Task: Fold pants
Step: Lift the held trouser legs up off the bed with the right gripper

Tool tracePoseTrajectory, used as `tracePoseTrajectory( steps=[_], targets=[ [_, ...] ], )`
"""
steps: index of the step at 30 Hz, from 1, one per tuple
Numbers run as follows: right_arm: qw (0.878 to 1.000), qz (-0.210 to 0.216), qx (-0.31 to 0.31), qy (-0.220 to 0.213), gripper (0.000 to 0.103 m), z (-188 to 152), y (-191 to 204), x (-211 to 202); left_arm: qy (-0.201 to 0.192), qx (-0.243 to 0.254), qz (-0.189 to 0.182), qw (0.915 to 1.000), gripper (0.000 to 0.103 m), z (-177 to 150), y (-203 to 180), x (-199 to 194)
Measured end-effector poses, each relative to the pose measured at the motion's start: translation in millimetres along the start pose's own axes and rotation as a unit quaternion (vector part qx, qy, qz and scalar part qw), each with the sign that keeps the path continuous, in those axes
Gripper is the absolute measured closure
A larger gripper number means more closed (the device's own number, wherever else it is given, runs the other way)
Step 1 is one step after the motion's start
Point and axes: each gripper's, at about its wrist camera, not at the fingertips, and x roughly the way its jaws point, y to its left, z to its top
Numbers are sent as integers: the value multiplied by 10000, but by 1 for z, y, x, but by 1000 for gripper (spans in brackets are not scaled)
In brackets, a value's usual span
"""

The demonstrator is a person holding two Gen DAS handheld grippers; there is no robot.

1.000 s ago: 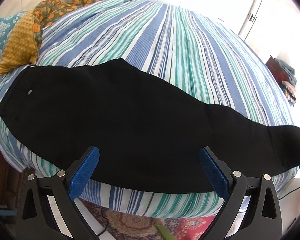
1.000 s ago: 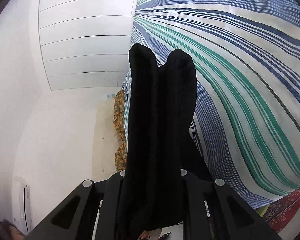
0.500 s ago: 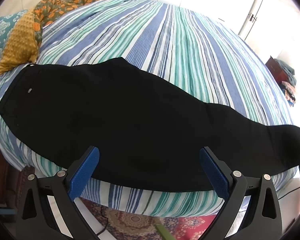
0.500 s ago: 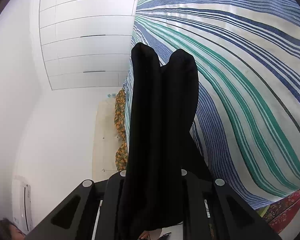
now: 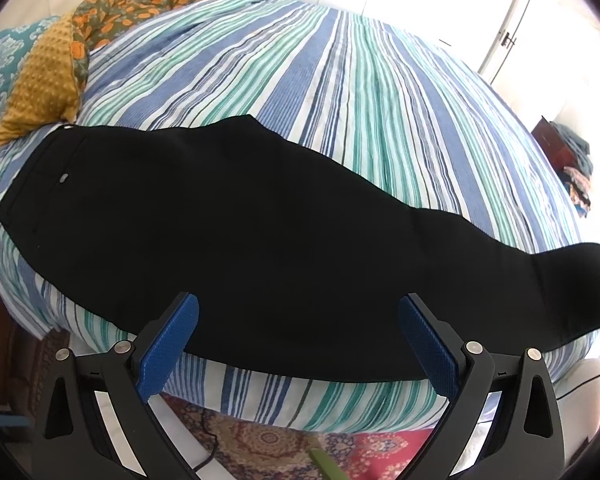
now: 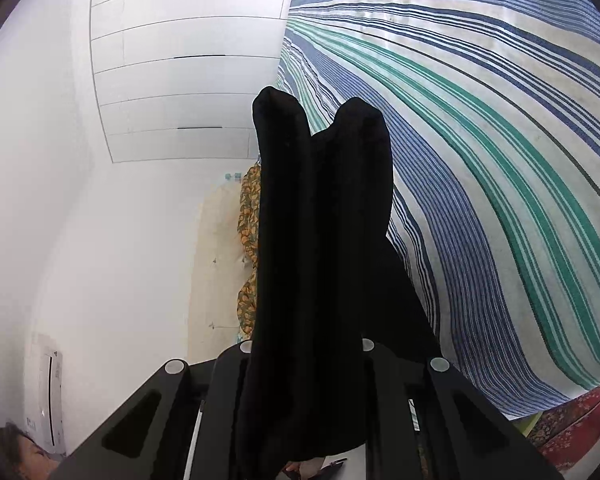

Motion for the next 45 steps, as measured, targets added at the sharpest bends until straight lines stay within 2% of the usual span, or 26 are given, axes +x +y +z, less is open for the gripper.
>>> tracePoseTrajectory(
  steps=[11, 37, 42, 45],
  targets=[
    [10000, 77, -14, 59, 88, 6, 2, 15, 10, -18, 8, 10000, 3, 0, 2, 0],
    [9999, 89, 11, 71, 87, 5, 0, 12, 31, -56, 5, 10000, 3, 0, 6, 0],
    [9999, 71, -2, 81, 87, 4, 0, 10, -47, -104, 80, 9999, 3, 3, 13, -5],
    [9999, 54, -28, 87, 87, 1, 8, 13, -193, -316, 166, 9992, 3, 10, 30, -13]
  ],
)
